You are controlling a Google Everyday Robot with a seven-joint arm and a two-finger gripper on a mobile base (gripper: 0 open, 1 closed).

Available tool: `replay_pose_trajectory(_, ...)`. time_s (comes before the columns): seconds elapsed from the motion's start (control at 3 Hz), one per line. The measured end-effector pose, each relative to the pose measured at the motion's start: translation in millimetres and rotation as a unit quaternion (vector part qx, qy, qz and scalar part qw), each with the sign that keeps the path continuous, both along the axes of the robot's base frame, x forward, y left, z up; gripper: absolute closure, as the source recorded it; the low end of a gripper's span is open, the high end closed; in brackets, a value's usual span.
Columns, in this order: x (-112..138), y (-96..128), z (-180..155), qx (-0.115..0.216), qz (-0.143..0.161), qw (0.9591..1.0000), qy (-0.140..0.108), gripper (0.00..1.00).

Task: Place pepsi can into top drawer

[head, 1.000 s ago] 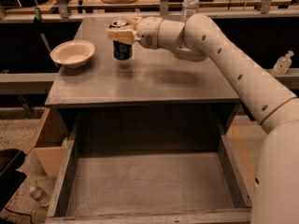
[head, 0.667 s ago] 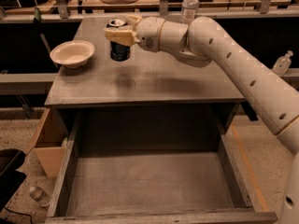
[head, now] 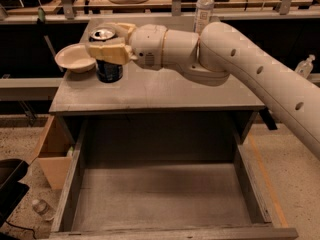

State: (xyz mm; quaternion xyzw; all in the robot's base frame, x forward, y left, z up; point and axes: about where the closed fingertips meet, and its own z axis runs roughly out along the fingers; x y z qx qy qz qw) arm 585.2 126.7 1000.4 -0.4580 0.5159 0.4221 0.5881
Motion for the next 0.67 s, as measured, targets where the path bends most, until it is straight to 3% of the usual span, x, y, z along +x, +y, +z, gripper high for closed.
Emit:
replay_pose_trajectory(0.33, -59, 11, -7, -0.022, 0.059, 0.9980, 0.001, 1.00)
replay_pose_trajectory(0.67, -109, 16, -41, -0.046, 0.151, 0.9868, 0.035, 1.00)
